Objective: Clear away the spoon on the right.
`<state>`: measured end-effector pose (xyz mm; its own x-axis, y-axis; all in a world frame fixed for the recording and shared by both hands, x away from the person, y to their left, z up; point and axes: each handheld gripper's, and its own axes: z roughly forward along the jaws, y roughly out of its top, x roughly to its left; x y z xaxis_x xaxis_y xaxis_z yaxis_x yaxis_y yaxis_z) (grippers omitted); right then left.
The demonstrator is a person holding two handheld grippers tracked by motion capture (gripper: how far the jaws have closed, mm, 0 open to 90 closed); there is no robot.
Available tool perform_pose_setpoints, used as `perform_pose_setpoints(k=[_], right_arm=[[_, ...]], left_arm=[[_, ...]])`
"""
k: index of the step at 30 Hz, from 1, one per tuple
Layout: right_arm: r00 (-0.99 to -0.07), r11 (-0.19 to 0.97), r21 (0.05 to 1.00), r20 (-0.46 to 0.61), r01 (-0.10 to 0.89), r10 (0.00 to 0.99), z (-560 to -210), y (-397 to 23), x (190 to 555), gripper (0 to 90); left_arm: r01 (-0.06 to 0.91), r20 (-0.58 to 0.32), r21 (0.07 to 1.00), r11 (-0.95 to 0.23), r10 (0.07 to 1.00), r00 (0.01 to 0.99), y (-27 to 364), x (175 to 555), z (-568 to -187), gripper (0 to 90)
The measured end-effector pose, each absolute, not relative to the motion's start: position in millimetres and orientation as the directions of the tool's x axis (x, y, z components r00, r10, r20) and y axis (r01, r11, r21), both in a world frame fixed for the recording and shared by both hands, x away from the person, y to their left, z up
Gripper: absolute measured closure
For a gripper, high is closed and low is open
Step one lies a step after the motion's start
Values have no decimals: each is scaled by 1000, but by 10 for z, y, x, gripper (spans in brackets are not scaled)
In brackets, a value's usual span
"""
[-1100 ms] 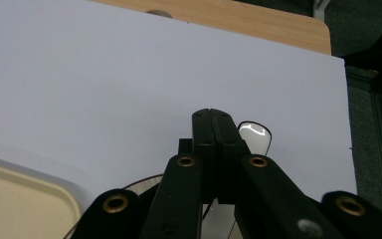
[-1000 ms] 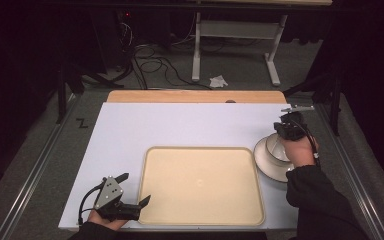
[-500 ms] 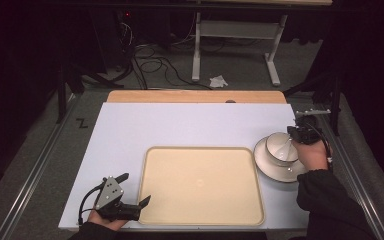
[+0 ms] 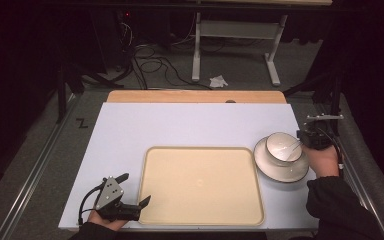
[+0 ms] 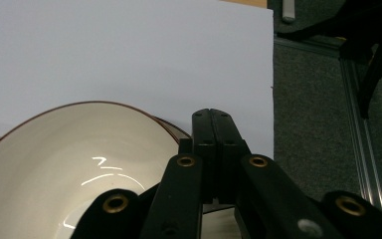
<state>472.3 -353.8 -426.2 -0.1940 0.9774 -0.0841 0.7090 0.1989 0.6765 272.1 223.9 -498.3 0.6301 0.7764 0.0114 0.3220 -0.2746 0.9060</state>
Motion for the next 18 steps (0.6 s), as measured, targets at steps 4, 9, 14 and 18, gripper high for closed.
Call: perform_pose_setpoints(k=[4,9,14,18], right_arm=[[-194,197,675,-81,711,978,-4258,-3595,4656,900],[-206,204,676,-79,708,975,-4249,-3647,4519,900],[-222,222,682,-89,697,971,-4246,-3661,4407,900],[-228,223,685,-86,693,970,-4243,-3673,4341,900]], left_arm=[[322,11,906,-274,777,630,2239,2721,-4983,3],[319,10,908,-272,775,632,2232,2715,-4978,3],[322,10,907,-272,777,630,2236,2715,-4978,3],[322,9,907,-271,778,628,2239,2716,-4979,3]])
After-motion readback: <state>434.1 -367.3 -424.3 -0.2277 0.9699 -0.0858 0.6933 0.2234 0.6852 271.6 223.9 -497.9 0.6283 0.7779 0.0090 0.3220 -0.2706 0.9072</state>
